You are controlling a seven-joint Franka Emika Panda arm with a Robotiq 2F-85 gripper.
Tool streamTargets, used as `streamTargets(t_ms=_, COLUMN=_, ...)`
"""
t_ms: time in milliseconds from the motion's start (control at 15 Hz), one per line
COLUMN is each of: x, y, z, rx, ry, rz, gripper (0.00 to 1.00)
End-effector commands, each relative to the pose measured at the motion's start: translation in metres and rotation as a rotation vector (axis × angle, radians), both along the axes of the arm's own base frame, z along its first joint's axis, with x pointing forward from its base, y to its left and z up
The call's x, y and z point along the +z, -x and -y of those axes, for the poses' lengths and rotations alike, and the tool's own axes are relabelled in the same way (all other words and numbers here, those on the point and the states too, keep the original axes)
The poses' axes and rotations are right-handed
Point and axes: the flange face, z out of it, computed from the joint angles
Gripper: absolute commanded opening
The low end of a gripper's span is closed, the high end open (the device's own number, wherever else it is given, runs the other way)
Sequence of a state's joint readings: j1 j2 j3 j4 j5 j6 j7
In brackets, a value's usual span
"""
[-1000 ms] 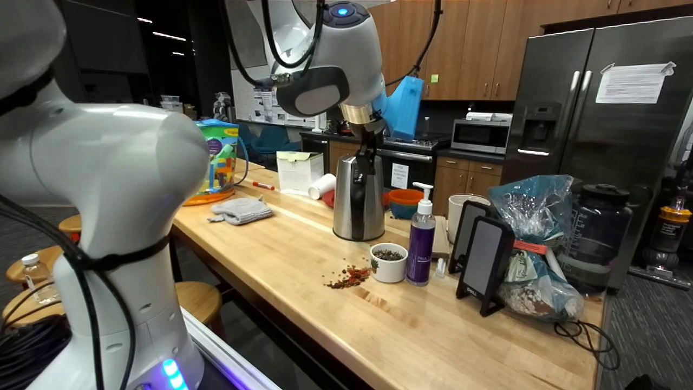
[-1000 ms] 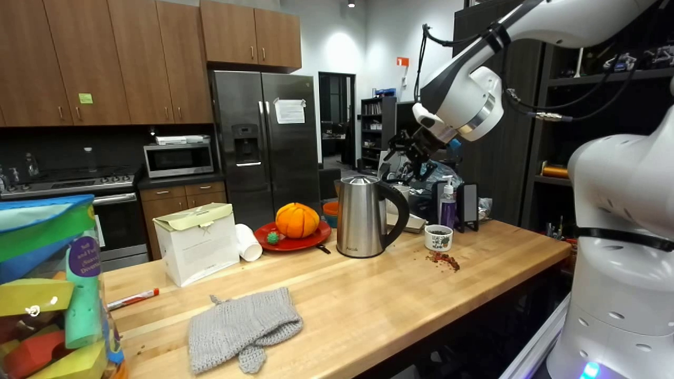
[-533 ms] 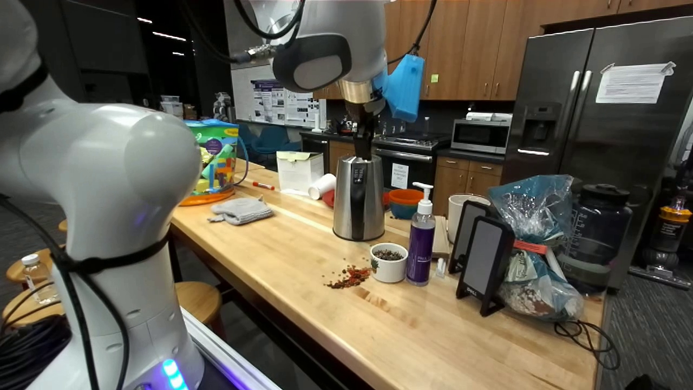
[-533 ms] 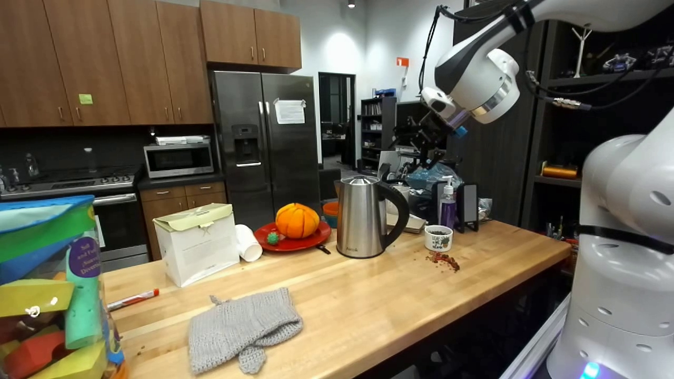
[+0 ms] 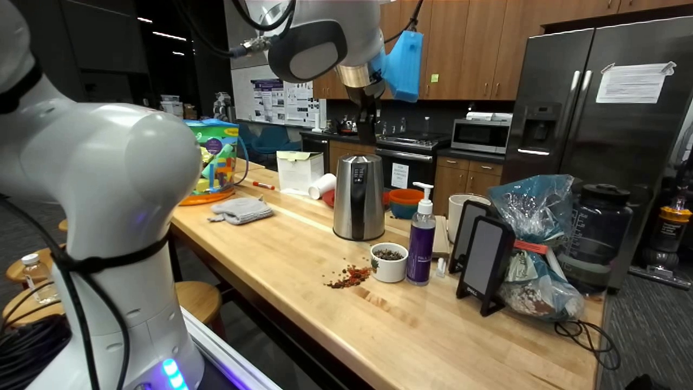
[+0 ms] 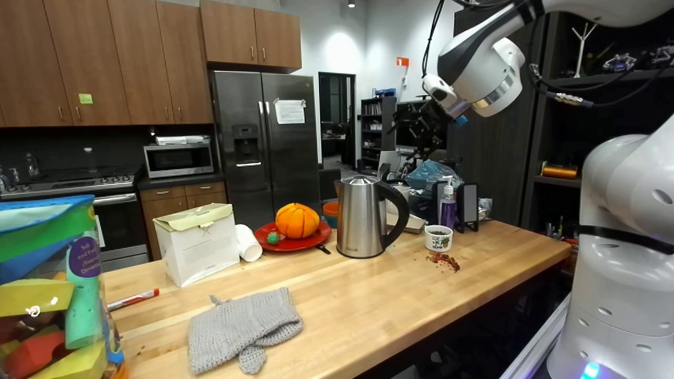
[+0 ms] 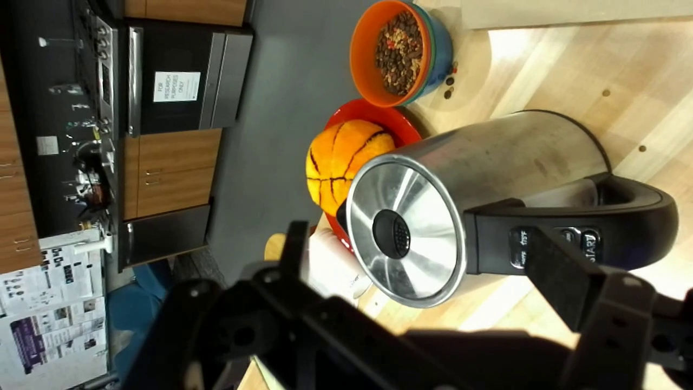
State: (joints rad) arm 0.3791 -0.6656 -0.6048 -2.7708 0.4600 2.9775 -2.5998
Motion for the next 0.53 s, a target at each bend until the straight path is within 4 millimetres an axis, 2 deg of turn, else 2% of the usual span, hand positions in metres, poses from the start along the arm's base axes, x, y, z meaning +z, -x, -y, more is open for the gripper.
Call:
streamTargets(t_ms=0, x=-0.003, y=0.0, z=-0.002, rx=0.027, ry=-0.001, rz=-0.026, gripper=1.0)
streamTargets(t_ms=467, x=-0.031, y=0.009, z=-0.015, rx=0.22, ry=-0.007, rz=-0.236, gripper=1.0)
